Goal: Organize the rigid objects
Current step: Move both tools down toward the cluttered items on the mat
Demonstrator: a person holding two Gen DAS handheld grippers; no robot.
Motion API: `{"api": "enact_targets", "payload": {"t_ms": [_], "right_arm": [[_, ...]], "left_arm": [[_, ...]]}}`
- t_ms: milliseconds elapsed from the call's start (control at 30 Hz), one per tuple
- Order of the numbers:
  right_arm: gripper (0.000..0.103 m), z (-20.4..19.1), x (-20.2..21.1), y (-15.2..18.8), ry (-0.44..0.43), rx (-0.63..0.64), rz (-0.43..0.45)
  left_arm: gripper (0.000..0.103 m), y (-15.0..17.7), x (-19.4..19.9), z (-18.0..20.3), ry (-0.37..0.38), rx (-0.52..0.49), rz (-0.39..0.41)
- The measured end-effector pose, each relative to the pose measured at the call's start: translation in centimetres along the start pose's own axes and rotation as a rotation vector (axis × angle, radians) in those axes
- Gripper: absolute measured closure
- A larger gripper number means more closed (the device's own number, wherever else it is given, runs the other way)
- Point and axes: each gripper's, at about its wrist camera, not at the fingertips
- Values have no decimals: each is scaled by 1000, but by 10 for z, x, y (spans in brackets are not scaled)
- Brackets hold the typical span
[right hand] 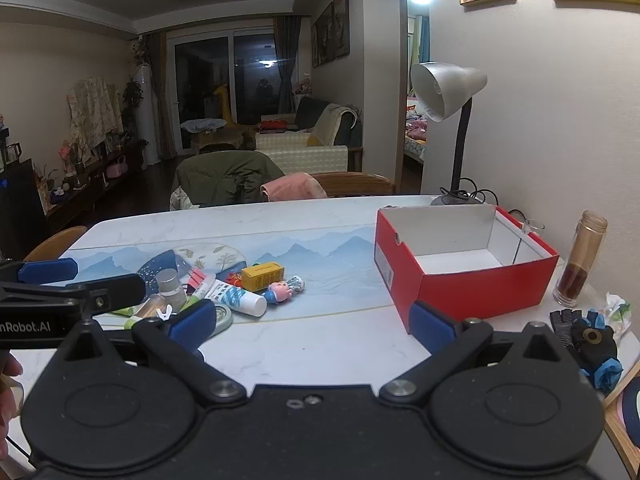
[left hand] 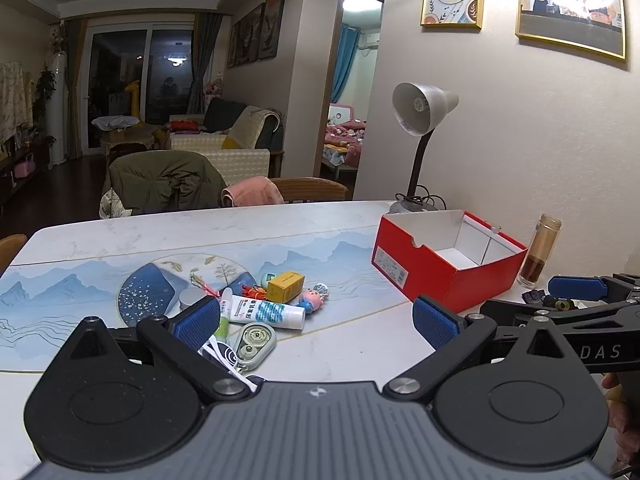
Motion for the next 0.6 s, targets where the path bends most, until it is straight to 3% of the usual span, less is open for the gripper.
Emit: {"api": "enact_targets", "payload": {"t_ms": [300, 600], "right_arm": [[1, -16, -9, -3, -46, 46, -20], [1, -44, -40, 5, -196, 145, -111]], "left_arm": [[0, 2, -7, -28, -13, 37, -17], [0, 23, -29, -76, -79, 81, -103]]}}
Point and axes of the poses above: each gripper's, at about its wrist camera, not at the fingertips, and x roughly against the way its jaws point, z to its right, y to its underside, and after that the axes turned 12 degrees about y, right-handed
